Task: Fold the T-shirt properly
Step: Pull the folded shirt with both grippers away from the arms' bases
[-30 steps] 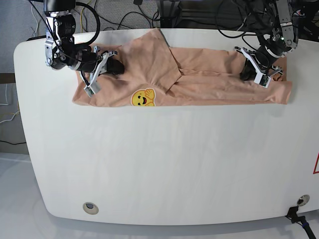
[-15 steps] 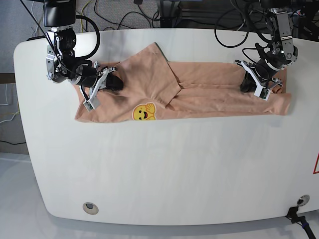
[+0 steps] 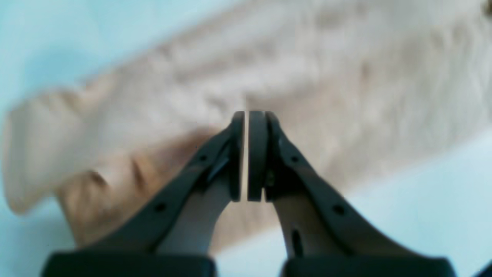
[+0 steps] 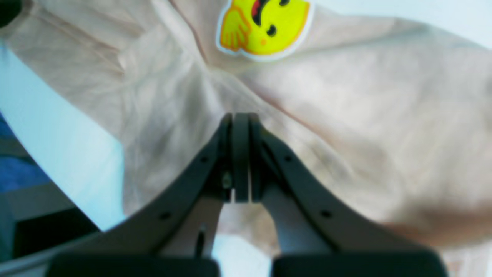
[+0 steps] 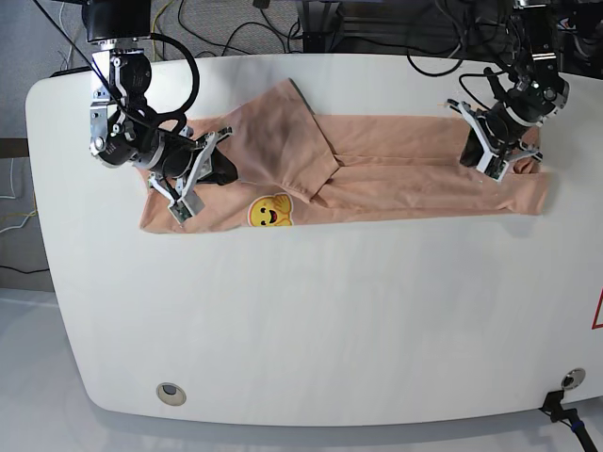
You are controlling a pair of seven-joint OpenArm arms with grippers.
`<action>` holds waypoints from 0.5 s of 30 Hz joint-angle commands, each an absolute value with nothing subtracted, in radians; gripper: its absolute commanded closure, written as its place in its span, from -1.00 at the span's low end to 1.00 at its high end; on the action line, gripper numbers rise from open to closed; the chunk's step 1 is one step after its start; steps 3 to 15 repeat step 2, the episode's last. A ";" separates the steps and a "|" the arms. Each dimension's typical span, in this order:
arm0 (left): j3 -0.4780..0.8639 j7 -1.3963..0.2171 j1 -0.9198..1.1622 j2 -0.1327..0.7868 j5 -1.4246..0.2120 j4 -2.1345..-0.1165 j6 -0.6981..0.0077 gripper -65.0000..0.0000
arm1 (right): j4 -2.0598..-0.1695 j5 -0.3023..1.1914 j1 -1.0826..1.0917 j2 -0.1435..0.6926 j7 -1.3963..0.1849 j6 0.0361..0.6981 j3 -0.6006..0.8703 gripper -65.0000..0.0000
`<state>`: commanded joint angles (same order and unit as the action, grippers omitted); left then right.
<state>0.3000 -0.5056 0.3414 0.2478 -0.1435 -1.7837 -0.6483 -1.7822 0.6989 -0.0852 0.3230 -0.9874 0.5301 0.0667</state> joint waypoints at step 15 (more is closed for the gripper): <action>0.315 -0.506 0.361 0.248 -0.143 -1.816 -0.648 1.00 | -1.805 0.699 -0.087 0.308 -0.987 0.530 0.065 1.00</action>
